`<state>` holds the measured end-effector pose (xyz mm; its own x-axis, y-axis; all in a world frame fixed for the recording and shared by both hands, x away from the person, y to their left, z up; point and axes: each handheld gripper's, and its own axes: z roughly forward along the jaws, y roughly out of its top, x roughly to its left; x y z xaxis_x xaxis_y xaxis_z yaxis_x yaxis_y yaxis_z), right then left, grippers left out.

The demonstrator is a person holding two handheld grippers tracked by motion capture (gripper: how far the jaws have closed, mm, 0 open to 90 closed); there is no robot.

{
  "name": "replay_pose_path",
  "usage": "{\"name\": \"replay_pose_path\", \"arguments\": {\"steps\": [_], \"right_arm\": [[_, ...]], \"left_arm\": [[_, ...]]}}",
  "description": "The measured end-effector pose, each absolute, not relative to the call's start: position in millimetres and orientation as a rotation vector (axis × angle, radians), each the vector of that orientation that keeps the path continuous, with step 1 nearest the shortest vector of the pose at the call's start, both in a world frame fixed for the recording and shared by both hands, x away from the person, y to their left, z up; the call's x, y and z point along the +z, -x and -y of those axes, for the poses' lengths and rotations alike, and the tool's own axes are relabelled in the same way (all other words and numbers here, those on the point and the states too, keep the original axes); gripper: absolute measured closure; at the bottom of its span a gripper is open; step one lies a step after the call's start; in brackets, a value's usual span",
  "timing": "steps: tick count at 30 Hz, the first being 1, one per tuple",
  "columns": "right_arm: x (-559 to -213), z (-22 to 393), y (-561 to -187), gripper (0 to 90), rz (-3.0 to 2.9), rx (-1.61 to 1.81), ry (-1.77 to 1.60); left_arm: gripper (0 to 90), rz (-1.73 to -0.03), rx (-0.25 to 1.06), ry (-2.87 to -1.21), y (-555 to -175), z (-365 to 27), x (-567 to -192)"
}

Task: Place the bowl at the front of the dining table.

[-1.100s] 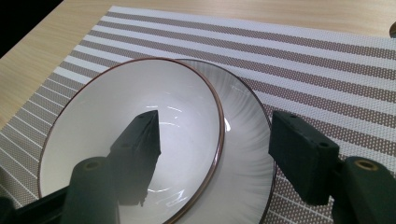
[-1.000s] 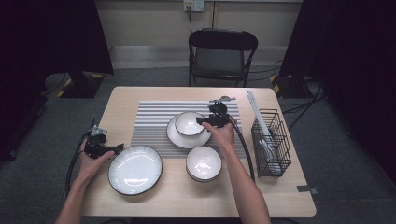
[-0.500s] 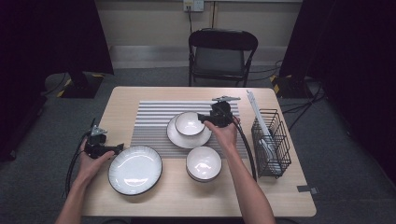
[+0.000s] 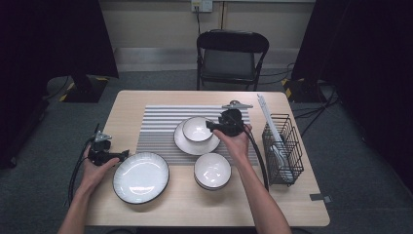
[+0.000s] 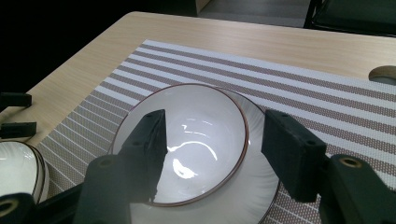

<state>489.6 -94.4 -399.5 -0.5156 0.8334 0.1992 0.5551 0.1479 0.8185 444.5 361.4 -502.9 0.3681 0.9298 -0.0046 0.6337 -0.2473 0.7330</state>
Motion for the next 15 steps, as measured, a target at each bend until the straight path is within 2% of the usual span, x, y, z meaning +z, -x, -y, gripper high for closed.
{"name": "replay_pose_path", "arguments": {"steps": [15], "right_arm": [[-393.4,108.5,-468.7,40.8,-2.114,1.363,-1.32]], "left_arm": [[10.4,-1.348,0.583,-1.98,-444.5,-361.5,-502.9]]}}
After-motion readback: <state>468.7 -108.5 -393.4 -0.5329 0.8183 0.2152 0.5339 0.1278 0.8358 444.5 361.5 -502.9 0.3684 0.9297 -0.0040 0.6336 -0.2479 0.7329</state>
